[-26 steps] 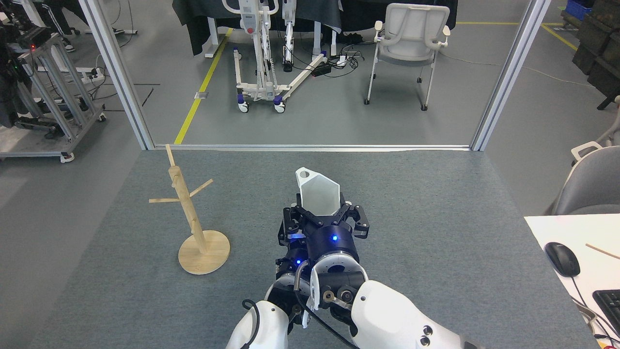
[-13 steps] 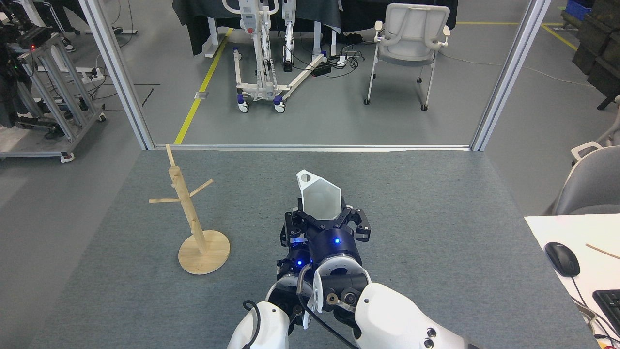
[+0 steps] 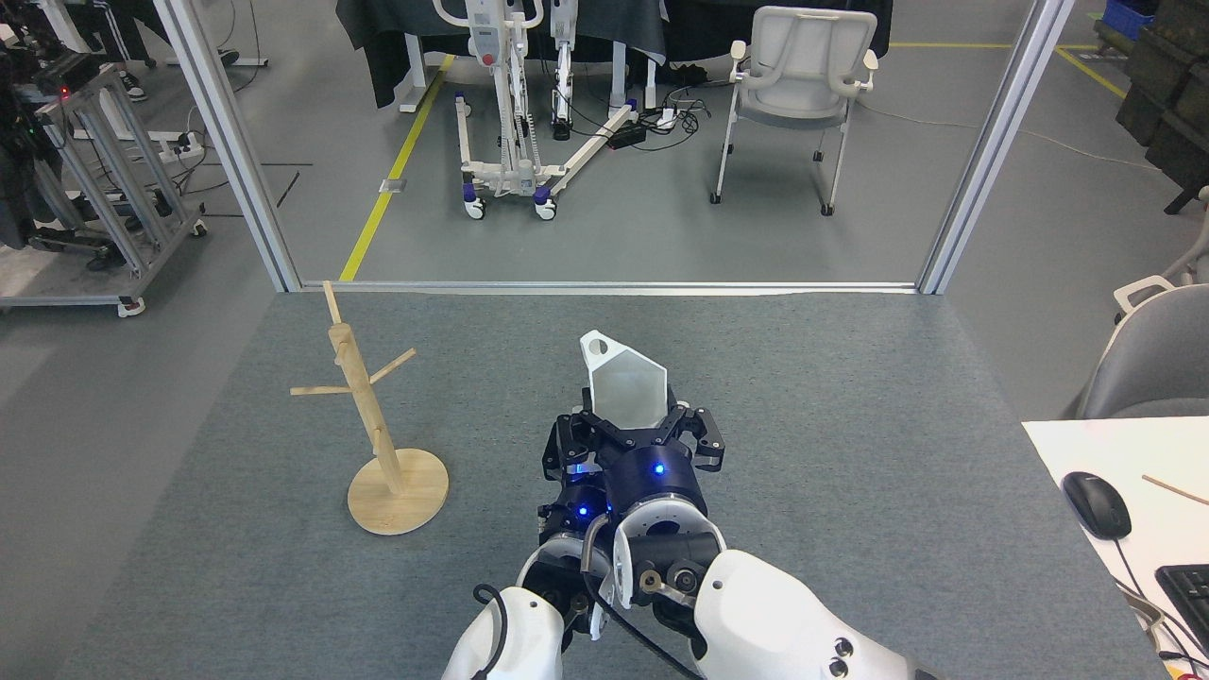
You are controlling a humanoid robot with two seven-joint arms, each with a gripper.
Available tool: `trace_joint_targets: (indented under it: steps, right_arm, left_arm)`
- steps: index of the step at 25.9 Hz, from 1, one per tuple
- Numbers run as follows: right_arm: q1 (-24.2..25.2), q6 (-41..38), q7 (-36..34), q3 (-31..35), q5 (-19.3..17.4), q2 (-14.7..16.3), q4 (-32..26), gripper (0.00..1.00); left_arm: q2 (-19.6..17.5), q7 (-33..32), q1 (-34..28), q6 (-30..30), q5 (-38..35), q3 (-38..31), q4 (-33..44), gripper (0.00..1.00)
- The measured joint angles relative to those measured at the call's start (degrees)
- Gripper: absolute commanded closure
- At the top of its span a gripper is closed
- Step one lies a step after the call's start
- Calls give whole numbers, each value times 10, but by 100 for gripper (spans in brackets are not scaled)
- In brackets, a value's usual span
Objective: Hang cup on storage rack
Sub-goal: 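Grasp the cup with the left gripper below the right gripper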
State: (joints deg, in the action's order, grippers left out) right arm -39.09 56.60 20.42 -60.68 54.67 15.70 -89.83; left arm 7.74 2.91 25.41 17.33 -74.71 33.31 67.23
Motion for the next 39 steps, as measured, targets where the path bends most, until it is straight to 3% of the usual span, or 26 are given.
trace_joint_targets:
  steps: [39]
  right_arm:
    - [-5,-3,33,4,-1,-4,3,90]
  left_arm:
    - [0,11,-10,-19,-1,1,10,62]
